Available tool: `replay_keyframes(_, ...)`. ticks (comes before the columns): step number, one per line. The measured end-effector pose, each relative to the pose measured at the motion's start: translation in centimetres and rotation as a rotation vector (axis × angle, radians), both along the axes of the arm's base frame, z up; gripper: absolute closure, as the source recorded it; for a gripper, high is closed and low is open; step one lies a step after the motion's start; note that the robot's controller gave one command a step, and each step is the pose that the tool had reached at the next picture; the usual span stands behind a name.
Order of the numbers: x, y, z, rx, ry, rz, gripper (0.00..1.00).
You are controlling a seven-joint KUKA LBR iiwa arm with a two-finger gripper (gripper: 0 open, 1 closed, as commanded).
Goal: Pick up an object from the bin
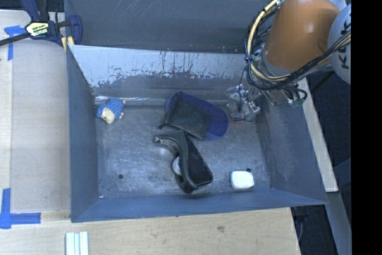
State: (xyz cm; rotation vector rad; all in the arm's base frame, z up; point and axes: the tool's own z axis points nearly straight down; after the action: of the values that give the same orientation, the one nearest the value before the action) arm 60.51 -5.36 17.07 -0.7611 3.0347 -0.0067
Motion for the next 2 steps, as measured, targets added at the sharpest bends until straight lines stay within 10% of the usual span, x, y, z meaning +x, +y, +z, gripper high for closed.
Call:
replay_keyframes(1, -0.3, 0.0, -0.5, 0.001, 0.01, -0.001, 0.0)
replay_keyframes(2, 0.5, 9.6, -9.9, 0.004, 0.008, 0.0, 0.0)
